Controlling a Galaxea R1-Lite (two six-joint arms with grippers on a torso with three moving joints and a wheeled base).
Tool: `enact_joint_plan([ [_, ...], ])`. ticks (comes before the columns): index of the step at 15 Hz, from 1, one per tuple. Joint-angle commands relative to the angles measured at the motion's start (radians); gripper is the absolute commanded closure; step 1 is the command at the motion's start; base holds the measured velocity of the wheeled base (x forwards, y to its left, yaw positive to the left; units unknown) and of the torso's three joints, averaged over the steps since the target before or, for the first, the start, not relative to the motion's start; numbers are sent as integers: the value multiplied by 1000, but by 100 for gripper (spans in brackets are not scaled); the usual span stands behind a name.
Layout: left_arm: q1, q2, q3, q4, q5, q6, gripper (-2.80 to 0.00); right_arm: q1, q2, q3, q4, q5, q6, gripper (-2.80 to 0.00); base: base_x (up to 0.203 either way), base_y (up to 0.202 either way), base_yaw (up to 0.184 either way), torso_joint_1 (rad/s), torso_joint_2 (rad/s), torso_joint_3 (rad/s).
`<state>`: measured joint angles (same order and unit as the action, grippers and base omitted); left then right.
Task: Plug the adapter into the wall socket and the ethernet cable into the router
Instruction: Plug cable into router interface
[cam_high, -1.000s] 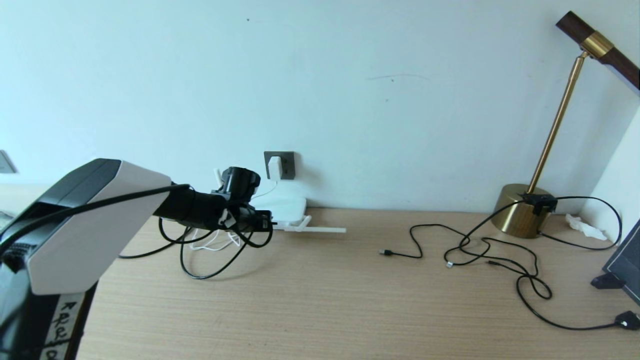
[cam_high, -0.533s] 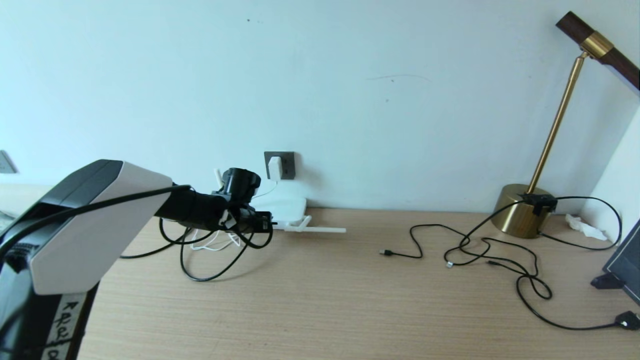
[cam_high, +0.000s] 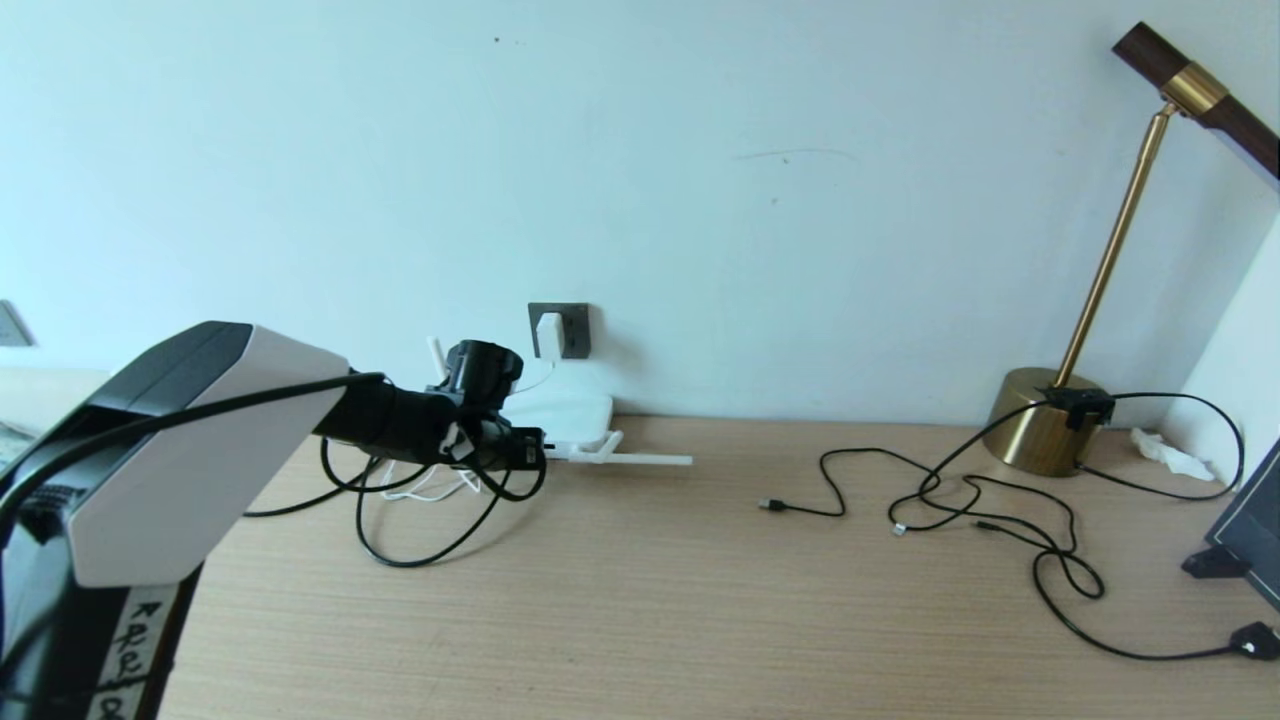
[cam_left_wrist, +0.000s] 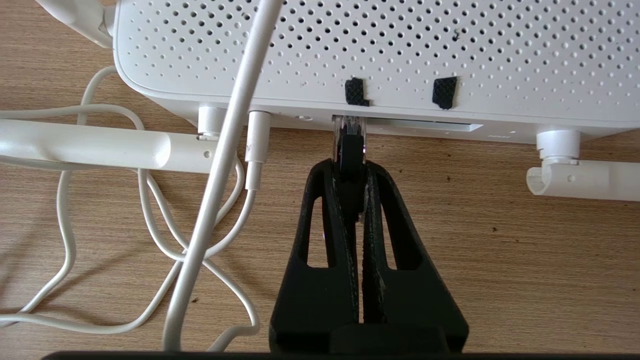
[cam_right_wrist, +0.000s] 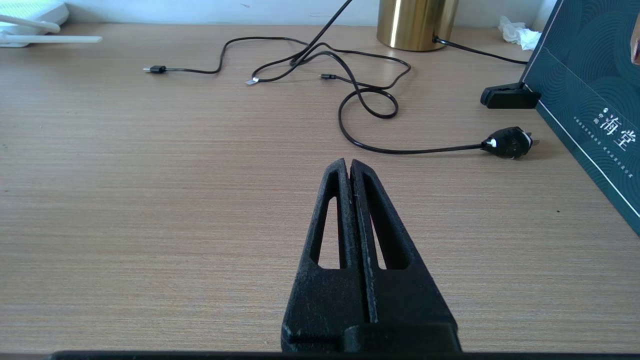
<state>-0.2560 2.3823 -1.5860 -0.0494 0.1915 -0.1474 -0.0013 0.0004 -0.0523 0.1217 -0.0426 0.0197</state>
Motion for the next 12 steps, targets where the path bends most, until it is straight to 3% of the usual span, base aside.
enact_joint_plan([
  [1,0,1,0,-4,2,-1,0,0,1,0,1,0,0,0,0,0,0,0,0,0],
  [12,-13,-15,4,5,3,-12,0,-2,1,0,1,0,0,0,0,0,0,0,0,0],
])
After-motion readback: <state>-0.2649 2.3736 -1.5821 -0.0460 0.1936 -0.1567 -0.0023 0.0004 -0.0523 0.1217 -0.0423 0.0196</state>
